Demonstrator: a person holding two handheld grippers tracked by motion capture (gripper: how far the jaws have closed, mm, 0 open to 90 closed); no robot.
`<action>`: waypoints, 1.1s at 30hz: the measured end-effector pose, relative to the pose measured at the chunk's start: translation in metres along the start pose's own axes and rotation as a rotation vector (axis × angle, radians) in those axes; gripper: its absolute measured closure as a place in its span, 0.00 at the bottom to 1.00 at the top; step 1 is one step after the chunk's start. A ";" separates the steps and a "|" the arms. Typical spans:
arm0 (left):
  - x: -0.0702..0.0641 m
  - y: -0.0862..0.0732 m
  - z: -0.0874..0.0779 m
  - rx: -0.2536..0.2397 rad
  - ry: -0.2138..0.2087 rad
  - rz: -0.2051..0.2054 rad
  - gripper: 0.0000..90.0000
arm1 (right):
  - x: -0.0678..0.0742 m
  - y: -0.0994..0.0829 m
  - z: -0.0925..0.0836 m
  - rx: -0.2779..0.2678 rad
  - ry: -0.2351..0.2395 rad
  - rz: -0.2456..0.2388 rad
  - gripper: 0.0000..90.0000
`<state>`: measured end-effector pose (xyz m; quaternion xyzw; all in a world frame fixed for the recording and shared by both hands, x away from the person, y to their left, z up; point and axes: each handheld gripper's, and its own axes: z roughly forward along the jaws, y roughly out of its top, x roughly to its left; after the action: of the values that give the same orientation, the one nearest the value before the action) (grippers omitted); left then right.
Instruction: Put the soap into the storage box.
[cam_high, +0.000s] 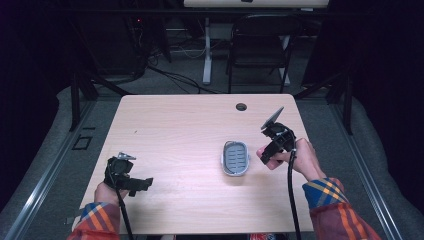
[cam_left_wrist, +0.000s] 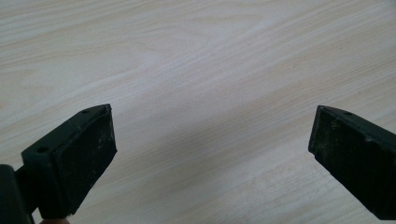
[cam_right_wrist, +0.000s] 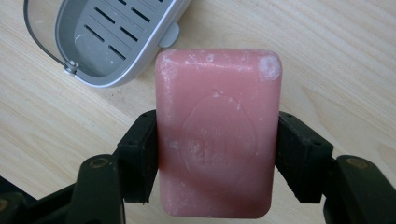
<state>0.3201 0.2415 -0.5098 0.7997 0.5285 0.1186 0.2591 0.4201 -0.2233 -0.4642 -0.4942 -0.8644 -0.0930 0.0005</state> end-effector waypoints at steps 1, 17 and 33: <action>0.000 0.000 0.000 0.001 0.000 -0.001 0.01 | 0.001 0.002 -0.001 0.001 -0.002 -0.007 0.41; 0.000 0.000 0.000 0.004 -0.003 0.007 0.01 | 0.008 0.015 -0.002 0.010 0.002 -0.031 0.41; -0.001 0.000 0.001 0.007 -0.007 0.008 0.01 | 0.017 0.031 0.000 0.030 -0.002 -0.065 0.41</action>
<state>0.3203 0.2400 -0.5105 0.8032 0.5248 0.1149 0.2576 0.4376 -0.1937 -0.4581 -0.4661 -0.8812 -0.0795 0.0038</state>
